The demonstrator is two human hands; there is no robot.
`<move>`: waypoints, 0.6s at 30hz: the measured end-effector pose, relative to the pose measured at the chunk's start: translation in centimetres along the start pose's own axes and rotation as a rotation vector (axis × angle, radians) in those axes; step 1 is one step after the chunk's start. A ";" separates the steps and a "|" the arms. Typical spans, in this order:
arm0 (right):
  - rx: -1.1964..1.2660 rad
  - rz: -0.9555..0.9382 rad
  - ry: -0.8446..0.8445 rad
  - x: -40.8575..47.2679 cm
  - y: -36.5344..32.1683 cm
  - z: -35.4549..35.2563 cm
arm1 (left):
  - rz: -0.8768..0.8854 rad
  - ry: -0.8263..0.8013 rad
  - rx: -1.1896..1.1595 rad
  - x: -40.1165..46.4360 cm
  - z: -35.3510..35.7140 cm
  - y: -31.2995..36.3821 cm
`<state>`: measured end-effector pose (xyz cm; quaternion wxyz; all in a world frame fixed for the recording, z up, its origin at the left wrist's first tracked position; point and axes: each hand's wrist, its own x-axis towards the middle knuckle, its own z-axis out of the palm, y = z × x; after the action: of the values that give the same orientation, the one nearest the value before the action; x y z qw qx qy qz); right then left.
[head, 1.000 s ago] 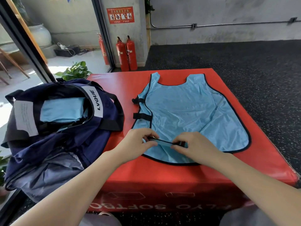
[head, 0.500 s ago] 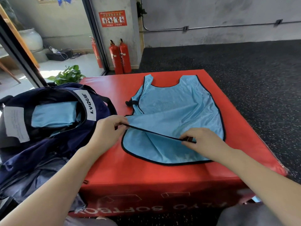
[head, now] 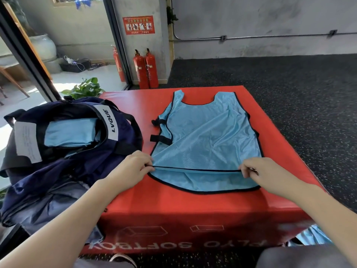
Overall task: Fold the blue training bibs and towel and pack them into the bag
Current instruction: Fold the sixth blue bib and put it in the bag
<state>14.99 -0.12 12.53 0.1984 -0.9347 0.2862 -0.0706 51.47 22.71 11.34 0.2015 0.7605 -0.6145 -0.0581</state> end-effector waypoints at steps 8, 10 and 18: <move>-0.093 -0.115 -0.105 -0.5 0.5 0.5 | -0.024 0.039 0.052 -0.4 0.8 0.6; -0.094 -0.121 -0.144 -0.9 0.4 0.3 | 0.020 0.016 0.096 -0.5 1.0 0.5; -0.330 -0.234 -0.150 -1.7 0.1 0.2 | 0.071 -0.008 0.068 -0.7 0.8 0.1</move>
<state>13.55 0.86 12.31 0.0536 -0.9841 0.1677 0.0243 50.91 23.14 10.52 0.1753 0.7445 -0.6434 -0.0331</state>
